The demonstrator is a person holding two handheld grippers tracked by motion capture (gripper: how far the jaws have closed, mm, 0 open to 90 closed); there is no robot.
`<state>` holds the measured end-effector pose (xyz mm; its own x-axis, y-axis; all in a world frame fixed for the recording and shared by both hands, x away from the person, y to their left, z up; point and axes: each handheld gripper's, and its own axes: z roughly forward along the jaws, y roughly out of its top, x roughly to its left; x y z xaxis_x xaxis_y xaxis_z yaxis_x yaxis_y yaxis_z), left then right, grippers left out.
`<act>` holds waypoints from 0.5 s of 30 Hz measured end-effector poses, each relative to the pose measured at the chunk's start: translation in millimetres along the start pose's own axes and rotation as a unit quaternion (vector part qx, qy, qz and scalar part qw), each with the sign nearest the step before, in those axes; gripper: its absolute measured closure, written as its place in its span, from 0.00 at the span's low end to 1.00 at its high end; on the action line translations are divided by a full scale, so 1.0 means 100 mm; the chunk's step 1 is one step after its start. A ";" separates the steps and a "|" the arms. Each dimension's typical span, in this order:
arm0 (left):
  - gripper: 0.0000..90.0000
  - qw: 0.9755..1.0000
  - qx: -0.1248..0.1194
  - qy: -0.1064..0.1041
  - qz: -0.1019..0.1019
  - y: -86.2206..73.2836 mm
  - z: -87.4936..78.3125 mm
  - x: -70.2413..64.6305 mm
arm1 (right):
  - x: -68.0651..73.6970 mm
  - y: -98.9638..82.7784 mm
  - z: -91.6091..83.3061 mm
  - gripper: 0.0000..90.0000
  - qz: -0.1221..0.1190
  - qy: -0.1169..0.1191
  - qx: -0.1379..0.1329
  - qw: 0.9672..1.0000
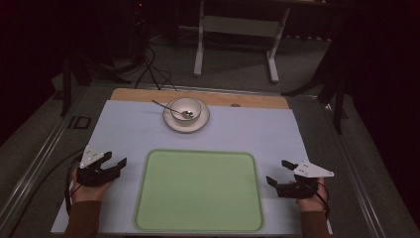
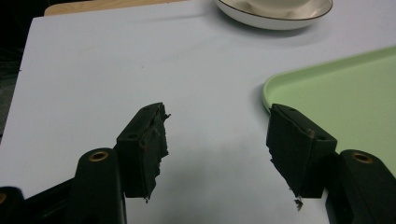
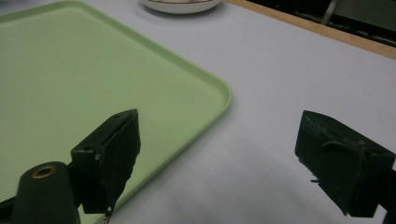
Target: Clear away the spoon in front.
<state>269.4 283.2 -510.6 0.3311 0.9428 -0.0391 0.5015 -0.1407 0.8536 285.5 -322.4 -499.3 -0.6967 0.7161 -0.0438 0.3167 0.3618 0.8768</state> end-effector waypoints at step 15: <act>0.42 0.999 -0.021 -0.018 -0.032 0.03 0.00 0.05 | -0.06 -0.03 0.03 0.16 0.006 -0.013 -0.001 1.000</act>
<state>272.4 287.1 -507.6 0.3284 0.9379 -0.1116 0.4886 -0.0676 0.8699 290.5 -326.6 -503.2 -0.6758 0.7357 -0.0460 0.3230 0.3516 0.8786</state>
